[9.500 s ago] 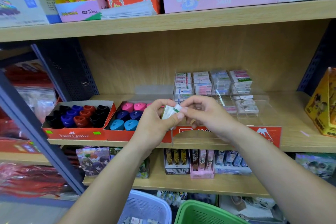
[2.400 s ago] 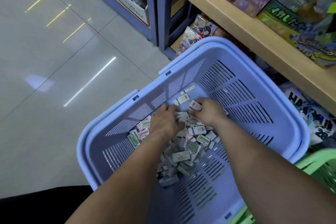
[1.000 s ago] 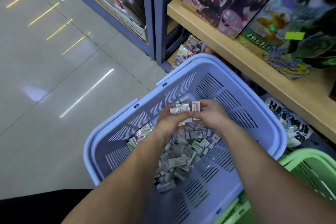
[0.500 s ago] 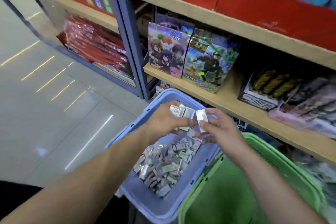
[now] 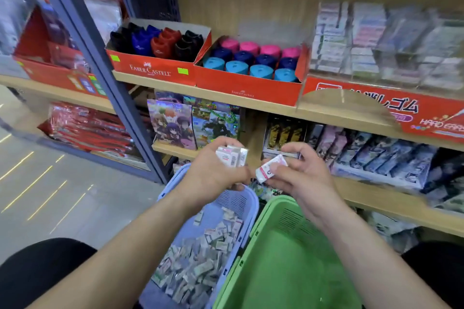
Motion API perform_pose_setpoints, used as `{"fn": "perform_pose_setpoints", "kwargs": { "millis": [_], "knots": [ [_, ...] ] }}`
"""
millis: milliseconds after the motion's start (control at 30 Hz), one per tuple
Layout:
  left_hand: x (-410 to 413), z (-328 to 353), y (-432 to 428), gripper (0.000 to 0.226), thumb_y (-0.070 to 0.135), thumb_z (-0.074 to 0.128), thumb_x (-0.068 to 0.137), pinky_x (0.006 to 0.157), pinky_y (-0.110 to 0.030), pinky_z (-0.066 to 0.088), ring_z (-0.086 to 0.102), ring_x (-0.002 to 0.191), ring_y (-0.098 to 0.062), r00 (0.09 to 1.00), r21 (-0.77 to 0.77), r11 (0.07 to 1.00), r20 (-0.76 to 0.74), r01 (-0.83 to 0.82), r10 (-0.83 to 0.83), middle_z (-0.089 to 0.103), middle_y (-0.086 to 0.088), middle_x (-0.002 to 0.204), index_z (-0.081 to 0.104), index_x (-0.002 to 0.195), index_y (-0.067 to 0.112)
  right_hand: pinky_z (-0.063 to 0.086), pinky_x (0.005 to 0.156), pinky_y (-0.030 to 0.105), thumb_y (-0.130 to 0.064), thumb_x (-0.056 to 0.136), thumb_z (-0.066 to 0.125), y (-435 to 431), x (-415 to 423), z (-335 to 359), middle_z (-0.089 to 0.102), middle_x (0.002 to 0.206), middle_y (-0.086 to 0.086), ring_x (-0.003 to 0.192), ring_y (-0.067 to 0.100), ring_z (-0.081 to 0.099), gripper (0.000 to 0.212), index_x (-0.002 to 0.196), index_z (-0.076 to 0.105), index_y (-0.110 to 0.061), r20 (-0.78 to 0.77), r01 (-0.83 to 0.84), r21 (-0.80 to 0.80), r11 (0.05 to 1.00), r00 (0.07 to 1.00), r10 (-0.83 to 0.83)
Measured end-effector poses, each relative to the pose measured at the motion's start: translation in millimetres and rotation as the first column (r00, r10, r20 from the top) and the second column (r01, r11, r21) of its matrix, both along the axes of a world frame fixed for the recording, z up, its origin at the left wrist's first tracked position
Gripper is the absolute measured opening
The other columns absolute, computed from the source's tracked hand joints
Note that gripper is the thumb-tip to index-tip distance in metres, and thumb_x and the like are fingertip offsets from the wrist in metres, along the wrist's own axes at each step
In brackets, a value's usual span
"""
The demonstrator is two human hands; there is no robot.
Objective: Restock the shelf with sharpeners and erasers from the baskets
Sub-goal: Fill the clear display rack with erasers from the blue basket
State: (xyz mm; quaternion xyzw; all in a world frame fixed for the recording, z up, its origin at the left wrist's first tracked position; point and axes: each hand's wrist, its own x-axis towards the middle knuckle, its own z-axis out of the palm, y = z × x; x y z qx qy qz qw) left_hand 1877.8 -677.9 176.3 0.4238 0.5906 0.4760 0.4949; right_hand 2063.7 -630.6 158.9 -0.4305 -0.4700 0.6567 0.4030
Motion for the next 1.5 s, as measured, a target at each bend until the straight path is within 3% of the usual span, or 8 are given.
{"fn": "perform_pose_setpoints", "kwargs": {
  "millis": [167, 400, 600, 800, 933, 1100, 1267, 1500],
  "knots": [
    [25.0, 15.7, 22.4, 0.036, -0.003, 0.082, 0.078, 0.055, -0.031, 0.053, 0.062, 0.067, -0.021, 0.999, 0.059, 0.998, -0.023, -0.031, 0.032, 0.074, -0.008, 0.081, 0.063, 0.105, 0.01, 0.055, 0.062, 0.032, -0.004, 0.094, 0.065, 5.7, 19.4, 14.1, 0.078, 0.092, 0.002, 0.072, 0.015, 0.069, 0.027, 0.112, 0.071, -0.023, 0.126, 0.047, 0.16, 0.986, 0.99, -0.067],
    [45.5, 31.1, 31.7, 0.032, -0.004, 0.081, 0.079, 0.055, -0.032, 0.053, 0.06, 0.061, -0.015, 0.992, 0.176, 0.983, -0.098, -0.061, 0.079, 0.073, -0.007, 0.076, 0.063, 0.098, 0.014, 0.063, 0.075, 0.031, 0.004, 0.097, 0.058, 9.9, 35.7, 29.5, 0.076, 0.099, 0.011, 0.086, 0.027, 0.077, 0.019, 0.108, 0.065, -0.01, -0.012, 0.135, 0.129, 0.982, 0.991, -0.135],
    [55.4, 61.7, 33.3, 0.032, 0.0, 0.084, 0.077, 0.054, -0.036, 0.051, 0.059, 0.058, -0.02, 0.99, 0.256, 0.965, -0.115, -0.052, 0.084, 0.071, -0.016, 0.076, 0.063, 0.095, 0.014, 0.06, 0.076, 0.034, -0.004, 0.089, 0.072, 3.1, 53.8, 68.1, 0.078, 0.093, -0.006, 0.087, 0.01, 0.073, 0.025, 0.098, 0.075, -0.027, 0.112, 0.147, 0.38, 0.913, 0.973, -0.203],
    [57.0, 107.2, 56.6, 0.035, 0.008, 0.088, 0.075, 0.063, -0.036, 0.061, 0.069, 0.066, -0.015, 0.965, 0.32, 0.947, -0.248, 0.002, 0.082, 0.072, 0.002, 0.076, 0.066, 0.1, 0.019, 0.059, 0.072, 0.027, -0.005, 0.088, 0.074, 38.6, 64.6, 122.9, 0.076, 0.088, -0.004, 0.077, 0.014, 0.074, 0.02, 0.099, 0.074, -0.021, 0.112, 0.201, 0.561, 0.803, 0.943, -0.315],
    [53.1, 128.4, 92.2, 0.04, 0.01, 0.088, 0.076, 0.064, -0.035, 0.063, 0.074, 0.07, -0.022, 0.96, 0.312, 0.949, -0.247, -0.048, 0.13, 0.075, -0.01, 0.089, 0.062, 0.105, 0.016, 0.061, 0.082, 0.043, -0.013, 0.088, 0.072, 111.3, 66.3, 154.2, 0.074, 0.087, -0.007, 0.082, 0.017, 0.073, 0.02, 0.088, 0.073, -0.033, 0.235, 0.165, 0.7, 0.695, 0.865, -0.442],
    [51.0, 132.3, 127.5, 0.038, 0.015, 0.09, 0.076, 0.068, -0.044, 0.064, 0.075, 0.072, -0.029, 0.951, 0.313, 0.946, -0.257, -0.085, 0.17, 0.073, -0.009, 0.084, 0.062, 0.102, 0.016, 0.06, 0.082, 0.051, -0.016, 0.085, 0.072, 200.4, 61.0, 163.7, 0.073, 0.076, -0.003, 0.079, 0.023, 0.073, 0.019, 0.076, 0.068, -0.032, 0.374, 0.118, 0.676, 0.727, 0.795, -0.477],
    [49.3, 126.5, 139.5, 0.03, 0.011, 0.087, 0.079, 0.068, -0.042, 0.065, 0.073, 0.069, -0.024, 0.96, 0.309, 0.946, -0.224, -0.096, 0.17, 0.072, -0.01, 0.084, 0.062, 0.095, 0.014, 0.047, 0.068, 0.023, -0.011, 0.091, 0.065, 224.2, 51.0, 158.1, 0.068, 0.074, -0.005, 0.082, 0.019, 0.068, 0.015, 0.09, 0.072, -0.023, 0.542, -0.046, 0.667, 0.744, 0.715, -0.441],
    [44.4, 123.0, 141.5, 0.03, 0.008, 0.085, 0.08, 0.07, -0.039, 0.065, 0.071, 0.064, -0.013, 0.974, 0.319, 0.942, -0.158, -0.106, 0.163, 0.07, -0.004, 0.081, 0.063, 0.098, 0.014, 0.037, 0.085, 0.022, -0.013, 0.093, 0.064, 224.7, 49.4, 152.4, 0.063, 0.1, -0.004, 0.101, 0.014, 0.059, 0.015, 0.092, 0.077, -0.02, 0.654, -0.223, 0.677, 0.701, 0.619, -0.434]
  ]
}}
